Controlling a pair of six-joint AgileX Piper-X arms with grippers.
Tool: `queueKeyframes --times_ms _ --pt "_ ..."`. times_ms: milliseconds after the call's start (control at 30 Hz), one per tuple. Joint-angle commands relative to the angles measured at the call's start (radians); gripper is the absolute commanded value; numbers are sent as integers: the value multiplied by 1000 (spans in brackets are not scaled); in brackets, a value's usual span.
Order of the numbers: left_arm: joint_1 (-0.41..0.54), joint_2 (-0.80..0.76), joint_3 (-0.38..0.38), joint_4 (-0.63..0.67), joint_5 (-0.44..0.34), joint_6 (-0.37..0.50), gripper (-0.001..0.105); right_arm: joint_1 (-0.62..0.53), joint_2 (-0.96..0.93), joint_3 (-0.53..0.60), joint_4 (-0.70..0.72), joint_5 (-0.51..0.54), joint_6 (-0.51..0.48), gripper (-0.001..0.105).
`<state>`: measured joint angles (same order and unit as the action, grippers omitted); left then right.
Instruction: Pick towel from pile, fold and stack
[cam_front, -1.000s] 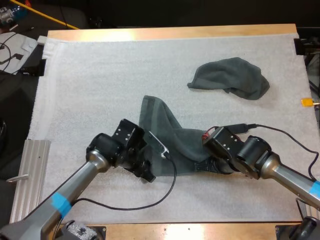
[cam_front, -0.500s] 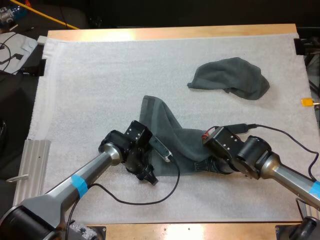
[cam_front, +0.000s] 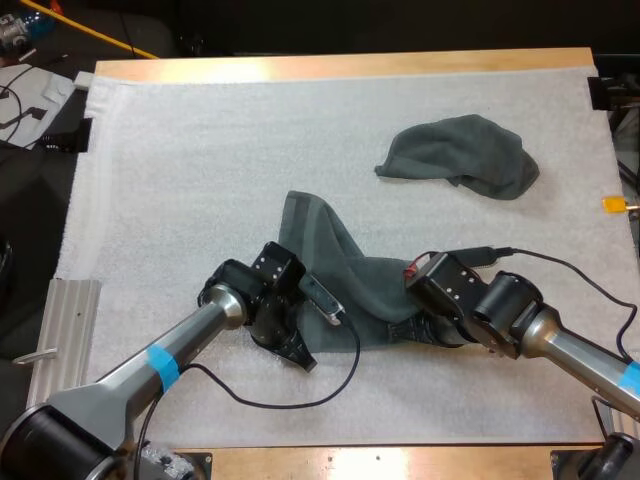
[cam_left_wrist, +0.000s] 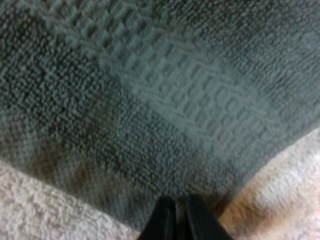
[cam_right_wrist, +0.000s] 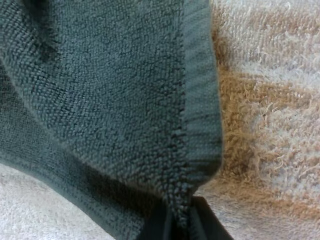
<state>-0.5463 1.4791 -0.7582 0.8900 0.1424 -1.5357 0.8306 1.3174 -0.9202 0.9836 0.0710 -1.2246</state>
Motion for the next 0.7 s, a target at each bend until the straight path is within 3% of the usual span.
queueKeyframes --times_ms 0,567,667 --pt "-6 -38 -18 30 8 -21 0 1 -14 -3 -21 9 -6 0" --pt "-6 -298 -27 153 12 -22 0 1 -93 -5 -36 35 -33 0" --pt "-7 -301 -27 124 6 -13 8 1 -87 -5 -41 31 -28 0"
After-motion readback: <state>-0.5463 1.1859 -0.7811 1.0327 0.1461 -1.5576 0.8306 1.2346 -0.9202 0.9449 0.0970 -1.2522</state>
